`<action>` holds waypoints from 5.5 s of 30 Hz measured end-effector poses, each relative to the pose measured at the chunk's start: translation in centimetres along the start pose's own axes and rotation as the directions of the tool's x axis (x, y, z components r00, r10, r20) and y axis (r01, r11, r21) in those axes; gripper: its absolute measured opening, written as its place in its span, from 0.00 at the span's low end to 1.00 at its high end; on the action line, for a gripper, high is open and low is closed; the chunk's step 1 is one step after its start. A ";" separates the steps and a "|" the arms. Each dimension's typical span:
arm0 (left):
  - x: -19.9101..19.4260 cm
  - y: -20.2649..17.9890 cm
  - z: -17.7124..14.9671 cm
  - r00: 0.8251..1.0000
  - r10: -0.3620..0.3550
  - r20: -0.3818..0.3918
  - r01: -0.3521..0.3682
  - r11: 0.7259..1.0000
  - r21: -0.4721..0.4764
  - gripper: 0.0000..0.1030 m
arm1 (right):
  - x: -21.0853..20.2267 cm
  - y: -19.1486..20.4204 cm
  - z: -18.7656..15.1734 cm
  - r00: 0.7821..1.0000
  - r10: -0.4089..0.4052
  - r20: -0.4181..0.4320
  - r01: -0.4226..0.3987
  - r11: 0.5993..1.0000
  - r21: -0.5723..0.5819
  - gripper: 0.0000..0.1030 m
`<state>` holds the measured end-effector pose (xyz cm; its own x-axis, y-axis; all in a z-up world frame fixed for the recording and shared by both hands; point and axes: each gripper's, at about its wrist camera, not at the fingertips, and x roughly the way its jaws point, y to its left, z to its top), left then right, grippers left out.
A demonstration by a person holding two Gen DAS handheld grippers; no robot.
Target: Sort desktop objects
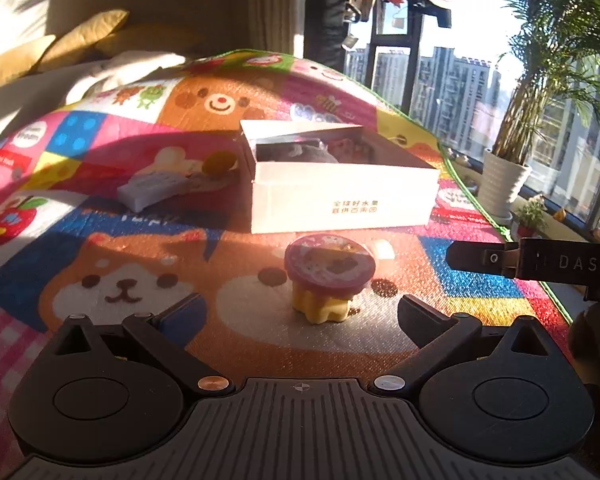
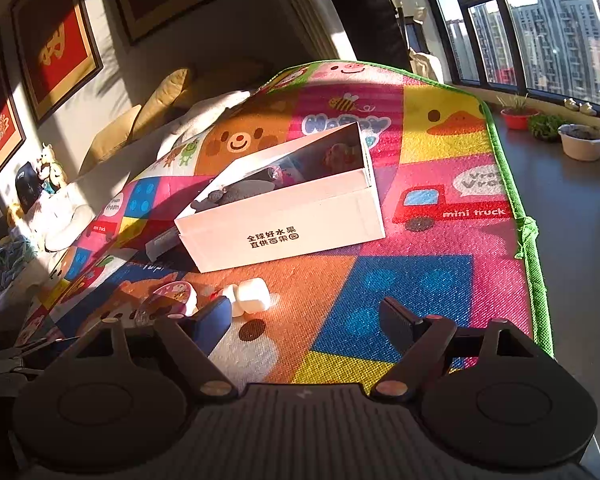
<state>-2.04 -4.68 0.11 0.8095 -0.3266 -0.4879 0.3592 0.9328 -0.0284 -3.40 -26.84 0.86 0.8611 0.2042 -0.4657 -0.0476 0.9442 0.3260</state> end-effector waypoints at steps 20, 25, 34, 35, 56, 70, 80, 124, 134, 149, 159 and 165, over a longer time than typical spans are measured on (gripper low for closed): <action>-1.3 1.7 0.7 0.999 0.041 -0.029 -0.039 0.998 0.055 0.60 | 2.9 3.5 1.2 0.993 -0.031 -0.113 0.012 0.986 -0.165 0.81; -3.6 3.8 -0.2 0.997 0.074 -0.031 -0.074 0.997 0.002 0.60 | 6.5 6.7 1.6 0.988 -0.051 -0.148 0.006 0.956 -0.294 0.79; -4.8 4.2 -0.5 0.997 0.070 -0.029 -0.070 0.997 -0.017 0.60 | 5.5 8.1 1.7 0.979 -0.073 -0.188 0.002 0.936 -0.352 0.42; -5.0 3.9 -0.3 0.998 0.066 -0.020 -0.067 0.998 -0.010 0.60 | 4.5 8.1 1.7 0.981 -0.069 -0.183 -0.004 0.929 -0.370 0.42; 3.0 -3.2 17.0 0.964 -0.054 0.261 -0.005 0.975 0.220 0.64 | 1.1 4.1 20.4 0.996 0.006 0.090 0.018 0.963 -0.267 0.42; 7.0 9.4 8.3 0.989 0.146 0.004 -0.145 0.988 -0.058 0.98 | 10.8 1.5 20.4 0.993 -0.103 -0.053 0.095 0.985 -0.144 0.62; 6.3 14.8 4.0 0.973 0.225 -0.050 -0.231 0.946 -0.229 1.00 | 15.3 13.1 17.5 0.986 -0.078 -0.150 0.012 0.918 -0.396 0.70; 6.6 18.1 3.0 0.992 0.110 -0.057 -0.124 0.895 -0.429 1.00 | 30.8 24.5 11.0 0.856 -0.161 -0.491 -0.139 0.843 -0.519 0.96; 6.6 17.0 3.0 0.996 0.061 -0.059 -0.079 0.924 -0.374 1.00 | 30.6 25.6 9.7 0.834 -0.115 -0.540 -0.230 0.817 -0.529 0.81; 2.5 13.2 0.8 0.997 0.034 -0.066 -0.053 0.951 -0.305 1.00 | 24.5 22.9 10.6 0.891 -0.027 -0.453 -0.204 0.868 -0.452 0.97; 2.0 16.1 0.2 1.000 0.008 -0.019 -0.016 0.883 -0.469 1.00 | 32.4 25.6 10.7 0.851 -0.163 -0.499 -0.190 0.791 -0.582 0.99; 2.0 16.2 0.1 1.000 -0.006 -0.011 0.000 0.880 -0.475 1.00 | 33.6 24.4 10.8 0.759 -0.123 -0.639 -0.301 0.805 -0.512 1.00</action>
<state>5.46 9.75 -1.26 0.8021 -0.3305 -0.4974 0.0955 0.8931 -0.4396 29.81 0.27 2.11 0.3361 0.2045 -0.9194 -0.5562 0.8308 -0.0185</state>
